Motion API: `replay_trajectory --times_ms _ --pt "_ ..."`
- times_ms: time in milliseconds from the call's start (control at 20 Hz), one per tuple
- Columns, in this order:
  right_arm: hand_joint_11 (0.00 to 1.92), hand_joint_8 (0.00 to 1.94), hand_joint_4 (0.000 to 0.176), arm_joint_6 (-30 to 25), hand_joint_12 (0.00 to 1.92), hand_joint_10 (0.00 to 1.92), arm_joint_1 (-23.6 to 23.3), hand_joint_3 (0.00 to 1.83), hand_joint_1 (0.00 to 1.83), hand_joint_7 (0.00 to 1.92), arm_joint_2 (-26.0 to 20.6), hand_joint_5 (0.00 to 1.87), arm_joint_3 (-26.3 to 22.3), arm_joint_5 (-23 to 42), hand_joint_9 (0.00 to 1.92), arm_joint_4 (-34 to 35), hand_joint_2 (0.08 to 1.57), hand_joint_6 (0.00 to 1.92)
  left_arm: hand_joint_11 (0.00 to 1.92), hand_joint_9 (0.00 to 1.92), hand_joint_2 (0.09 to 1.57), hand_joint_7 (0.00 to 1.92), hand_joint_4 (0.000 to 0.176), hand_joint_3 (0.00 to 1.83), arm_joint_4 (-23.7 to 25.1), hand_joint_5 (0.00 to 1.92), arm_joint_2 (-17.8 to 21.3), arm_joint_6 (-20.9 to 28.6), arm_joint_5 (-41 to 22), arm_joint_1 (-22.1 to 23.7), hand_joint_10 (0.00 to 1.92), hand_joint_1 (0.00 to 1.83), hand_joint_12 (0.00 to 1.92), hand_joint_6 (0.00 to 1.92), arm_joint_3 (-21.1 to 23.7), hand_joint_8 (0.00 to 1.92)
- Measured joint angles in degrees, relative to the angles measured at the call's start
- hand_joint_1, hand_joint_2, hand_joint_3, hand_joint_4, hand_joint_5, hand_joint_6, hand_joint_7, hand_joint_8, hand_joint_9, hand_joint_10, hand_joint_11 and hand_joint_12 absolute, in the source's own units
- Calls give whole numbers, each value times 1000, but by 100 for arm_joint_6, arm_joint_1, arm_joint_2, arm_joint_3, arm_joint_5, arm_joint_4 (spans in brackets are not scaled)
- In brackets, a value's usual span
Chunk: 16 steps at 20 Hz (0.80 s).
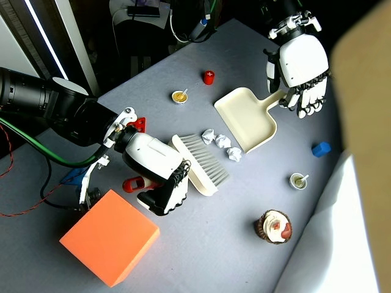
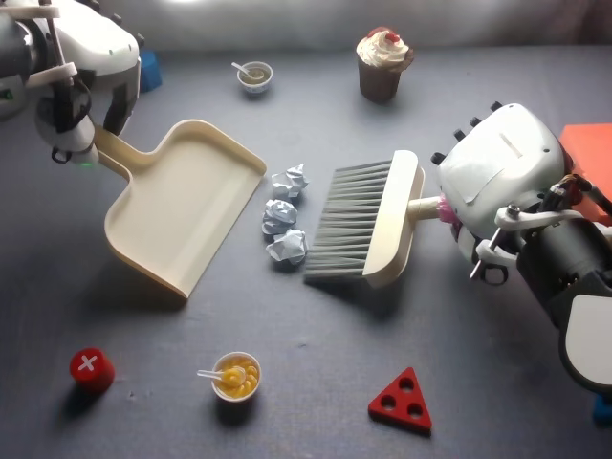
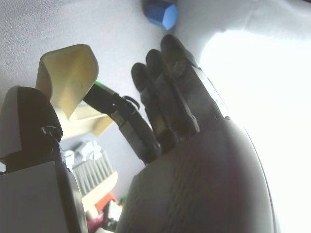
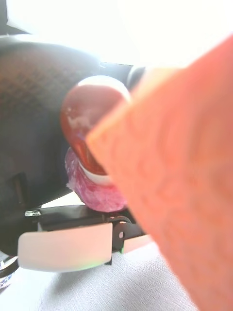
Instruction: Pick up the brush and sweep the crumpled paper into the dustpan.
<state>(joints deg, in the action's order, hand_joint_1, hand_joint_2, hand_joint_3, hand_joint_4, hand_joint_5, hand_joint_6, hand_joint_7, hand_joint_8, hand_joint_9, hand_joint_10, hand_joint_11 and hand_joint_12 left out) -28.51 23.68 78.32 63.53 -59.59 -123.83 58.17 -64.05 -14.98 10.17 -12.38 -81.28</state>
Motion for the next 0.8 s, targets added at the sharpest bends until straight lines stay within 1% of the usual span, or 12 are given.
replay_trajectory --times_ms 150,250,300,350,400,500,700,800 --pt "1455 1941 94 2 1921 1921 0 0 672 1266 -13 1059 0 0 1353 9 1438 1921 517 554 1057 662 0 0 -4 1118 0 4 15 -24 4 1156 8 745 0 7" --pt "1466 1941 85 2 1921 1921 0 0 711 1262 -13 1053 -4 -2 1365 0 1431 1921 517 560 1061 664 0 1 -2 1107 0 7 4 -24 3 1146 7 764 0 3" --pt "1425 1941 79 4 1921 1921 -22 0 672 1246 -17 1037 -13 2 1343 33 1428 1921 495 558 1063 669 0 1 -7 1101 0 7 13 -24 0 1149 0 773 0 2" --pt "1410 1941 78 0 1921 1921 -35 0 662 1251 -28 1053 -13 20 1342 17 1412 1921 500 559 1063 661 0 0 -4 1102 0 7 2 -24 1 1149 3 773 0 0" --pt "1410 1941 78 2 1921 1921 -48 0 662 1251 -48 1053 -24 42 1342 11 1412 1921 500 559 1063 661 0 0 -2 1102 0 7 0 -24 1 1149 3 773 0 0" --pt "1383 1941 81 4 1921 1921 -66 0 598 1254 -94 1064 -55 122 1327 -4 1380 1921 496 543 1059 654 0 0 -7 1111 0 7 7 -28 0 1166 1 755 0 0" --pt "1405 1941 85 -9 1921 1921 -107 0 600 1253 -245 1046 -138 409 1328 -79 1379 1921 508 548 1059 659 0 0 -4 1112 0 4 7 -37 1 1163 6 754 0 2" --pt "1406 1941 83 -24 1921 1921 -160 2 642 1262 -321 1050 -188 549 1330 -219 1381 1921 519 561 1061 661 0 0 -4 1107 0 7 0 -42 3 1153 10 764 0 2"
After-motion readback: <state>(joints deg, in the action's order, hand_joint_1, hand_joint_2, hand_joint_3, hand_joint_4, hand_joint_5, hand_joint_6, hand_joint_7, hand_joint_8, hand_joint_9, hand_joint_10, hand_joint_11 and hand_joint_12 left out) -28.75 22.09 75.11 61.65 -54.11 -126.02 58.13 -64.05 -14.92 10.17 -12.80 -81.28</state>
